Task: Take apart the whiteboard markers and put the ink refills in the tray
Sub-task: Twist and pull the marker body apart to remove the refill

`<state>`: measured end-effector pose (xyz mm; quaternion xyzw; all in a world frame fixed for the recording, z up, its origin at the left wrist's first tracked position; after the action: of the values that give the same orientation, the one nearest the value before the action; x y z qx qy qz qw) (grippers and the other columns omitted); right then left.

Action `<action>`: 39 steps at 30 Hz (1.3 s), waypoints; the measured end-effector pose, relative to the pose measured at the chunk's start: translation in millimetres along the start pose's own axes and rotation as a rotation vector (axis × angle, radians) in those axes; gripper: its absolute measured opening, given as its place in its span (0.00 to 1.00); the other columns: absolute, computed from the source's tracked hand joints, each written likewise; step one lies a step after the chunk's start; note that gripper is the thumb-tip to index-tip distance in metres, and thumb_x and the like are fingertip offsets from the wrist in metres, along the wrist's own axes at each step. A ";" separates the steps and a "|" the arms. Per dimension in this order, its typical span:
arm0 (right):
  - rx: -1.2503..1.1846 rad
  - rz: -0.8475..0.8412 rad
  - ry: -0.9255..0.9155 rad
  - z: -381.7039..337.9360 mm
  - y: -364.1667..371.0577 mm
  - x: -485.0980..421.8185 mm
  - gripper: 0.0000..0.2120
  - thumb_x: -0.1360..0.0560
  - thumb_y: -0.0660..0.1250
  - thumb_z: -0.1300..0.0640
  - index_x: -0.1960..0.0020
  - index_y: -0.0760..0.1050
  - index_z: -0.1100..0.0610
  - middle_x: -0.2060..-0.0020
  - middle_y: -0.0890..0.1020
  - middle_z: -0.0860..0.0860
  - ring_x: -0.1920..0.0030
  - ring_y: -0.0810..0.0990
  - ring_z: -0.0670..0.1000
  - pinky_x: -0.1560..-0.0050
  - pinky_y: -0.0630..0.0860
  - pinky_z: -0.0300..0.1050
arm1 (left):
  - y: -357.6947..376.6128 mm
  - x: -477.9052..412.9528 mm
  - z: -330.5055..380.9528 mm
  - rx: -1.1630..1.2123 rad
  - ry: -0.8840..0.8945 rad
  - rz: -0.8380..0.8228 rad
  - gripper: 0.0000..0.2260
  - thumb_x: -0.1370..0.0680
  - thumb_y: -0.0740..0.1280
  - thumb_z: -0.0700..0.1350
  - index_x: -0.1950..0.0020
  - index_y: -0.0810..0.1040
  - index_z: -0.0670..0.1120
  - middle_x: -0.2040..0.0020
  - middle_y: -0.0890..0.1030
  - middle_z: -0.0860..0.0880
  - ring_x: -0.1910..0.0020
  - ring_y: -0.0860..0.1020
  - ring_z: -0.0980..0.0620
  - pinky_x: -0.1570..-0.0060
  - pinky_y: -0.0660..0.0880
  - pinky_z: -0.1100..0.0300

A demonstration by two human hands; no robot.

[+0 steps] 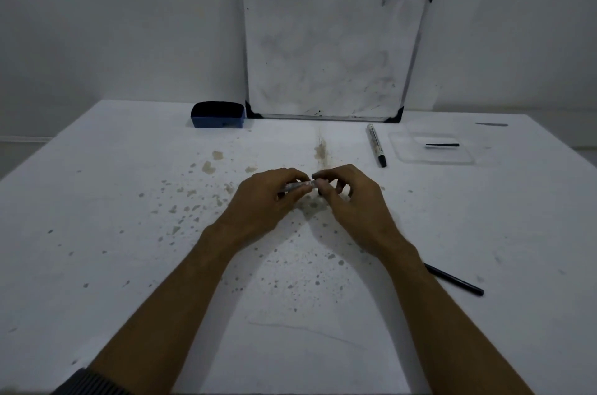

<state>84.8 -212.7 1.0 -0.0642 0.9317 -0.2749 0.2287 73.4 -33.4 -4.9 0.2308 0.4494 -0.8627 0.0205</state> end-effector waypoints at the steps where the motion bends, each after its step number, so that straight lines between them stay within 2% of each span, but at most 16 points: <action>1: 0.001 0.016 -0.003 -0.3 -0.6 -1.1 0.11 0.20 0.69 0.49 0.40 0.82 0.50 0.48 0.83 0.44 0.52 0.79 0.40 0.54 0.71 0.26 | -1.3 -0.6 -0.2 -0.014 0.003 0.024 0.14 0.18 0.63 0.60 0.38 0.81 0.56 0.48 0.84 0.56 0.53 0.77 0.58 0.50 0.79 0.50; 3: -0.064 0.025 0.050 4.4 -1.4 -4.0 0.10 0.19 0.68 0.50 0.41 0.83 0.51 0.49 0.85 0.44 0.53 0.82 0.41 0.53 0.76 0.32 | -3.7 -1.4 -1.4 -0.001 -0.016 0.106 0.20 0.21 0.67 0.62 0.32 0.77 0.56 0.43 0.81 0.57 0.47 0.74 0.59 0.46 0.78 0.55; 6: -0.168 0.095 0.199 15.2 -6.8 -7.1 0.12 0.19 0.67 0.48 0.42 0.84 0.52 0.54 0.86 0.43 0.56 0.84 0.42 0.53 0.81 0.39 | -9.7 0.8 -9.2 0.328 -0.239 0.294 0.37 0.26 0.75 0.59 0.21 0.63 0.53 0.32 0.73 0.57 0.35 0.70 0.58 0.39 0.67 0.69; 9: -0.248 0.197 0.314 24.6 -12.2 -7.1 0.13 0.19 0.66 0.46 0.44 0.84 0.52 0.59 0.85 0.43 0.61 0.82 0.39 0.56 0.78 0.37 | -6.5 1.9 -12.1 0.664 -0.492 0.408 0.42 0.28 0.78 0.55 0.20 0.60 0.52 0.29 0.72 0.56 0.33 0.73 0.55 0.41 0.70 0.67; 11: -0.328 0.210 0.355 26.9 -11.4 -7.0 0.13 0.19 0.67 0.48 0.45 0.85 0.54 0.66 0.81 0.42 0.69 0.78 0.35 0.65 0.72 0.30 | 2.8 0.4 -8.9 0.790 -0.594 0.349 0.37 0.27 0.77 0.55 0.22 0.65 0.49 0.32 0.77 0.53 0.39 0.78 0.55 0.44 0.76 0.64; 13: -0.379 0.178 0.348 24.6 -7.9 -7.9 0.13 0.19 0.67 0.49 0.44 0.84 0.56 0.69 0.79 0.40 0.71 0.76 0.33 0.69 0.70 0.27 | 17.7 -2.1 -2.2 0.896 -0.606 0.222 0.25 0.25 0.76 0.54 0.30 0.77 0.47 0.42 0.85 0.51 0.47 0.85 0.53 0.42 0.82 0.54; 15: -0.385 0.137 0.310 18.0 -3.4 -8.2 0.13 0.18 0.66 0.51 0.41 0.83 0.58 0.65 0.81 0.40 0.68 0.78 0.32 0.67 0.71 0.26 | 26.5 -1.2 5.7 0.956 -0.563 0.166 0.15 0.23 0.74 0.52 0.39 0.83 0.48 0.54 0.87 0.52 0.52 0.87 0.50 0.42 0.82 0.48; 18: -0.399 0.104 0.298 12.4 1.7 -7.7 0.14 0.18 0.66 0.52 0.39 0.81 0.60 0.56 0.85 0.46 0.62 0.82 0.33 0.62 0.74 0.27 | 27.1 -0.4 9.3 1.030 -0.523 0.199 0.09 0.21 0.72 0.50 0.43 0.84 0.49 0.57 0.88 0.51 0.52 0.87 0.49 0.49 0.84 0.56; 21: -0.542 0.067 0.402 17.4 9.3 -8.3 0.17 0.17 0.62 0.45 0.42 0.83 0.56 0.56 0.86 0.55 0.61 0.84 0.44 0.59 0.78 0.39 | 22.1 -1.4 11.4 1.030 -0.494 0.226 0.11 0.19 0.70 0.48 0.41 0.82 0.44 0.52 0.87 0.47 0.50 0.87 0.49 0.47 0.83 0.57; 23: -0.904 0.067 0.583 23.4 17.8 -8.7 0.23 0.16 0.58 0.42 0.41 0.82 0.59 0.51 0.85 0.58 0.56 0.84 0.51 0.52 0.78 0.47 | 15.0 -5.1 16.3 1.016 -0.455 0.265 0.12 0.18 0.68 0.46 0.39 0.80 0.40 0.49 0.86 0.44 0.50 0.86 0.50 0.46 0.83 0.57; 25: -1.283 0.088 0.715 27.1 23.4 -8.5 0.27 0.16 0.55 0.42 0.36 0.78 0.65 0.43 0.84 0.61 0.47 0.84 0.56 0.44 0.78 0.49 | 10.9 -9.8 27.3 1.012 -0.417 0.301 0.11 0.18 0.68 0.44 0.39 0.80 0.39 0.47 0.86 0.43 0.50 0.86 0.52 0.48 0.83 0.60; 27: -1.484 0.128 0.773 29.8 22.3 -6.4 0.28 0.15 0.55 0.44 0.34 0.77 0.67 0.38 0.82 0.64 0.39 0.82 0.60 0.37 0.78 0.52 | 18.6 -12.0 37.1 0.941 -0.399 0.269 0.10 0.18 0.68 0.45 0.40 0.81 0.43 0.48 0.87 0.47 0.51 0.86 0.55 0.53 0.82 0.62; 30: -1.598 0.138 0.803 32.8 19.6 -4.5 0.28 0.15 0.53 0.47 0.33 0.76 0.69 0.37 0.81 0.66 0.34 0.79 0.64 0.33 0.75 0.56 | 47.3 -10.1 49.3 0.746 -0.329 0.067 0.06 0.18 0.68 0.48 0.43 0.83 0.51 0.49 0.87 0.52 0.51 0.85 0.58 0.53 0.82 0.60; 33: -1.641 0.125 0.780 33.4 15.7 -5.1 0.27 0.15 0.52 0.49 0.34 0.77 0.69 0.37 0.81 0.65 0.35 0.79 0.64 0.43 0.81 0.54 | 45.5 -9.0 49.8 0.742 -0.312 0.132 0.08 0.18 0.69 0.48 0.41 0.82 0.47 0.51 0.87 0.52 0.52 0.85 0.59 0.53 0.82 0.60; 35: -1.649 0.118 0.763 33.3 13.8 -6.1 0.25 0.15 0.54 0.49 0.36 0.78 0.69 0.38 0.82 0.64 0.35 0.80 0.63 0.39 0.79 0.53 | 37.0 -6.9 46.8 0.749 -0.320 0.206 0.09 0.18 0.69 0.47 0.40 0.81 0.47 0.54 0.86 0.54 0.56 0.84 0.60 0.60 0.79 0.66; 39: -1.623 0.136 0.774 33.2 16.7 -6.6 0.20 0.15 0.57 0.52 0.41 0.80 0.67 0.45 0.85 0.62 0.41 0.83 0.61 0.44 0.83 0.51 | 42.8 -6.1 52.2 0.688 -0.262 0.064 0.05 0.18 0.69 0.48 0.44 0.83 0.52 0.55 0.87 0.55 0.55 0.85 0.57 0.57 0.82 0.60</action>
<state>106.1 -213.1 -30.2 -0.0535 0.8530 0.4789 -0.2007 69.4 -100.9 -9.6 0.1256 0.1193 -0.9845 0.0261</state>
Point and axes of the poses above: each hand's wrist, its own x-axis away from the middle knuckle, its own y-axis out of the palm, z = x × y, the point moved 6 cm from there along -x, towards the middle knuckle
